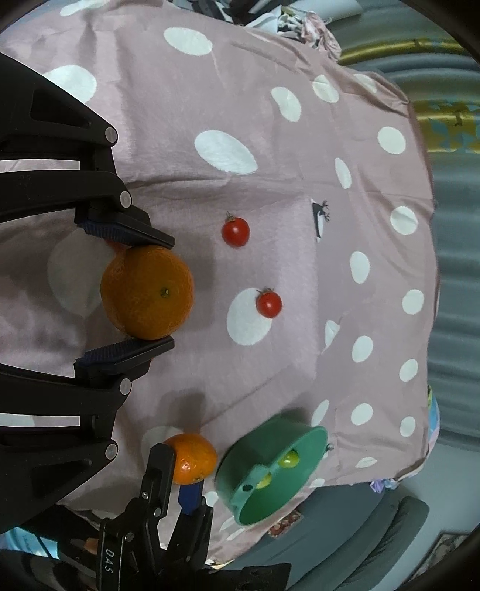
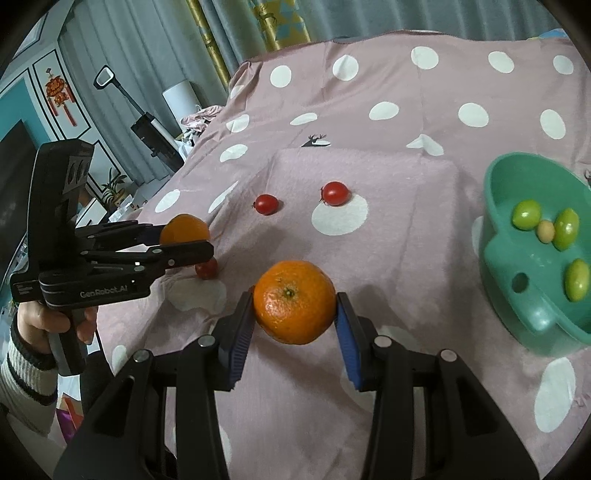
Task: Organize fruits
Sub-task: 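Carry the oranges in both tools toward the green basin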
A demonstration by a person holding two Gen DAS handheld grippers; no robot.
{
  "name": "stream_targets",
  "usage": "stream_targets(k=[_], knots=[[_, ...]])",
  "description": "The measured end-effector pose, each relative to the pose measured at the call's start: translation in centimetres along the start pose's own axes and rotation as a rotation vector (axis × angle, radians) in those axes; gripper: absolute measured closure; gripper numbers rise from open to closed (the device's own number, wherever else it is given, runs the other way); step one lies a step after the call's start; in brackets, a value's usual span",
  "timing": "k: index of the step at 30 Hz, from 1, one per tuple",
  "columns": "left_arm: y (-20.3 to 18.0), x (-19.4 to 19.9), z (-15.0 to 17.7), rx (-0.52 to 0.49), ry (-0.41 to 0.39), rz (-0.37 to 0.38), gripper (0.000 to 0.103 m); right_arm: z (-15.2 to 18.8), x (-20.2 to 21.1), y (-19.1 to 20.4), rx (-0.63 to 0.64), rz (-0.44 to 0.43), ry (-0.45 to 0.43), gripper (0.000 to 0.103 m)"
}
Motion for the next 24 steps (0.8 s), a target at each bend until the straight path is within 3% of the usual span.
stream_targets(k=[24], knots=[[-4.7,3.2,-0.9,-0.082,-0.07,-0.001,0.056,0.8,5.5,-1.5,-0.027,0.049,-0.1,0.059]])
Point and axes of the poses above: each gripper's, at about its wrist camera, not at the fingertips, and x roughly against the way its jaws point, y to its left, z to its underside, the point moved 5 cm from there along -x, roughly the way its jaws point, and after that the axes turned 6 degrees about x, right-handed, at the moved point
